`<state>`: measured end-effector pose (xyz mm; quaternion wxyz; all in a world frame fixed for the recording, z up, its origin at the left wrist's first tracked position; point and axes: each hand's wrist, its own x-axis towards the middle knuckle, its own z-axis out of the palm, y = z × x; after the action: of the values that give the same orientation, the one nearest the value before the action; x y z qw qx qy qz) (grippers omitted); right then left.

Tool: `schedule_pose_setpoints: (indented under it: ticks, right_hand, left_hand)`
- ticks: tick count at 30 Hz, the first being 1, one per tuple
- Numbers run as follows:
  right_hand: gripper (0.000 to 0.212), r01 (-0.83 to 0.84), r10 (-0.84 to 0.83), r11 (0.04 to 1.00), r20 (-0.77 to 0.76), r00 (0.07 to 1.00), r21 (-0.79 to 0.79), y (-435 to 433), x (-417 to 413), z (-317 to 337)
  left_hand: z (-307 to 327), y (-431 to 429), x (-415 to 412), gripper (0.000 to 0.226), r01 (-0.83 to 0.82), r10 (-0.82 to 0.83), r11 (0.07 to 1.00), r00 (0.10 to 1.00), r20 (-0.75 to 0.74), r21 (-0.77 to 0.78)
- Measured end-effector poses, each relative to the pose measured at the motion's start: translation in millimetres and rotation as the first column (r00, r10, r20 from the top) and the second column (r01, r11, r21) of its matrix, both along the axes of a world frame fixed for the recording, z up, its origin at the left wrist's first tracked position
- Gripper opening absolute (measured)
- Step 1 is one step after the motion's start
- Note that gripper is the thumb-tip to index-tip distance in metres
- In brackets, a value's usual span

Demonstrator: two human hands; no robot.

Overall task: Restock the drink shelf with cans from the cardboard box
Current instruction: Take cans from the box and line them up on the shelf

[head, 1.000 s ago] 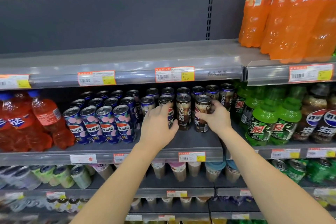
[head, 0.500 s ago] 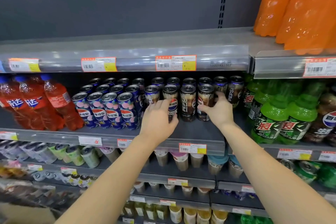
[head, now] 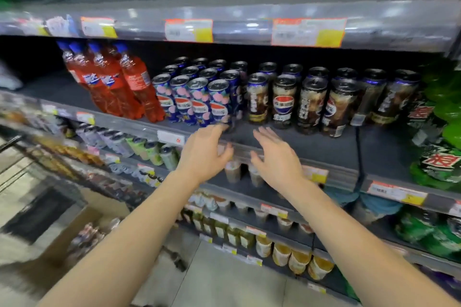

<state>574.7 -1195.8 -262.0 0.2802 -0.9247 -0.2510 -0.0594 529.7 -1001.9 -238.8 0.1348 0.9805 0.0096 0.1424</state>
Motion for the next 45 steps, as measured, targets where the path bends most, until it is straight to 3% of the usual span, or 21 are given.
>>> schedule_pose_setpoints:
  ticks: [6,14,27,36,41,45]
  right_hand:
    - [0.058,-0.203,0.204,0.975,-0.003,0.979,-0.093,99,-33,-7]
    - [0.059,-0.413,0.393,0.903,-0.155,0.906,-0.122,264,-106,-31]
    - [0.059,-0.504,0.417,0.815,-0.314,0.853,-0.285,523,-266,-87]
    - [0.062,-0.512,0.396,0.808,-0.376,0.838,-0.291,630,-290,-117]
    - [0.054,-0.475,0.353,0.835,-0.392,0.85,-0.279,691,-271,-141]
    - [0.058,-0.439,0.317,0.861,-0.404,0.858,-0.257,745,-244,-167]
  left_hand:
    - [-11,91,-75,0.058,-0.213,0.216,0.976,0.971,-0.099,0.035]
    - [-27,229,-206,0.057,-0.461,0.471,0.882,0.872,-0.132,0.099]
    - [-70,445,-388,0.06,-0.605,0.605,0.793,0.766,-0.214,0.077]
    - [-102,551,-413,0.059,-0.605,0.598,0.793,0.756,-0.266,0.064]
    - [-123,615,-392,0.06,-0.571,0.565,0.817,0.765,-0.31,0.08]
    - [-144,672,-357,0.06,-0.526,0.519,0.846,0.778,-0.355,0.083]
